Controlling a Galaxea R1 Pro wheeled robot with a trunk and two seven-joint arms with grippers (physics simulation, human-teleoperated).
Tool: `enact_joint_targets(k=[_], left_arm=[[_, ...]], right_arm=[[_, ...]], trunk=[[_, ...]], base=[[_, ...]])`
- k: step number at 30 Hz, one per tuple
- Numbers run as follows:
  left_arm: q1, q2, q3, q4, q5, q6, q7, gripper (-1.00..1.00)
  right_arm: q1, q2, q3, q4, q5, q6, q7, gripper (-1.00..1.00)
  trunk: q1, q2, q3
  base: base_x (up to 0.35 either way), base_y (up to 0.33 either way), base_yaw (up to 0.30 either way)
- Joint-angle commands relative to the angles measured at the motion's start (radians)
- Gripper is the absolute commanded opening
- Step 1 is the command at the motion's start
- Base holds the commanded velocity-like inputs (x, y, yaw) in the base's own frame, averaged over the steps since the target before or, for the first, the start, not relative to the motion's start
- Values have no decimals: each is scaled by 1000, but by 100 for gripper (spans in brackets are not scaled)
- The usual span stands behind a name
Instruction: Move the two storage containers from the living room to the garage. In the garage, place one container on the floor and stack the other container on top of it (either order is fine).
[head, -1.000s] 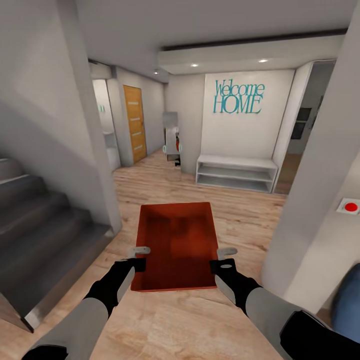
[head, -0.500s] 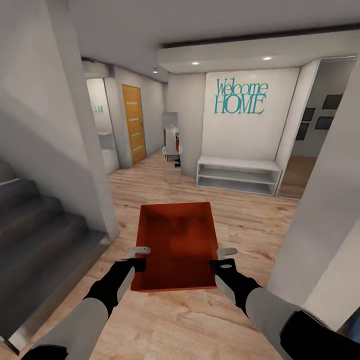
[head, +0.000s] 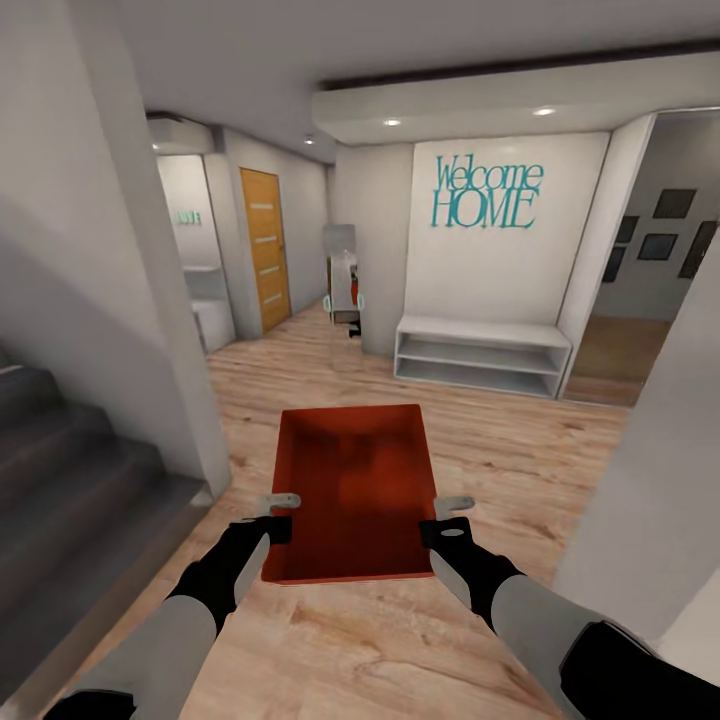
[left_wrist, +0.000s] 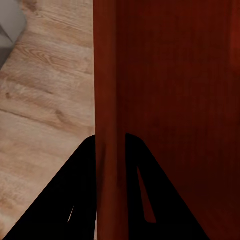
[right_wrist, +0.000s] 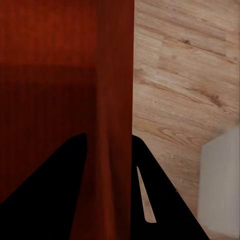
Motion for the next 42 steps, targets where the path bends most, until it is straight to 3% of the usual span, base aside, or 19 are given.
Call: enact_joint_targets(k=[1, 42], left_arm=[[0, 1, -2, 33, -9, 7, 13, -100], [0, 1, -2, 33, -9, 8, 13, -100]], right_arm=[[-2, -1, -33, -3, 26, -47, -67, -100], [-2, -2, -33, -3, 26, -47, -65, -100]], trunk=[[1, -2, -2], [1, -2, -2]], base=[[322, 0, 0], [322, 0, 0]])
